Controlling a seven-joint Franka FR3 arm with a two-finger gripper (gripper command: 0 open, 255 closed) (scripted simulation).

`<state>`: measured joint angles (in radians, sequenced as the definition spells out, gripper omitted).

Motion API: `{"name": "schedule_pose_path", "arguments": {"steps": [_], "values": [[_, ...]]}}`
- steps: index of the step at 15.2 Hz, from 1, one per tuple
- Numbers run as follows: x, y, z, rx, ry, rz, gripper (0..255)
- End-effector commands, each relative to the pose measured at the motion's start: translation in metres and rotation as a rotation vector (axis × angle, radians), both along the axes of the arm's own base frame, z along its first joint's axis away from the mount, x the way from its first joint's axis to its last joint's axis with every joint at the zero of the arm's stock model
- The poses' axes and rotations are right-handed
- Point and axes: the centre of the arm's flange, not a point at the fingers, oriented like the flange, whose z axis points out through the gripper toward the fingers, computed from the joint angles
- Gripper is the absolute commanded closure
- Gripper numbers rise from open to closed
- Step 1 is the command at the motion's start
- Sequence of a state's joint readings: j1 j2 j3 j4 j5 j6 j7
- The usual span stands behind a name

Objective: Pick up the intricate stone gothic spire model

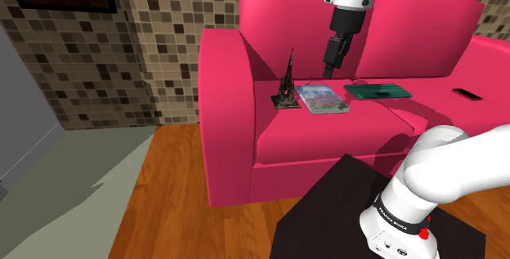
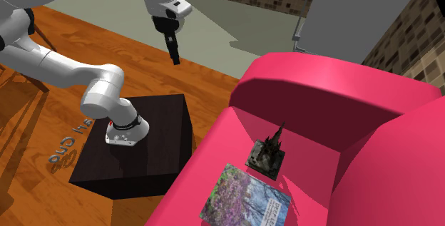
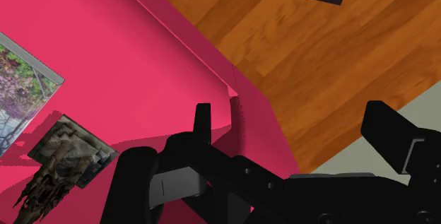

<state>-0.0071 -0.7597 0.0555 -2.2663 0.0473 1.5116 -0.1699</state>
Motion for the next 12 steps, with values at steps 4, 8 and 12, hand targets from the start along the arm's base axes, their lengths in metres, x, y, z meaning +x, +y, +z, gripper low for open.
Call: {"name": "schedule_pose_path", "arguments": {"steps": [4,8,12], "values": [[0.019,-0.018,-0.022,0.002,-0.059,-0.037,0],[0.044,-0.043,-0.05,0.006,-0.138,-0.086,0],[0.071,-0.069,-0.076,0.009,-0.217,-0.135,0]]}}
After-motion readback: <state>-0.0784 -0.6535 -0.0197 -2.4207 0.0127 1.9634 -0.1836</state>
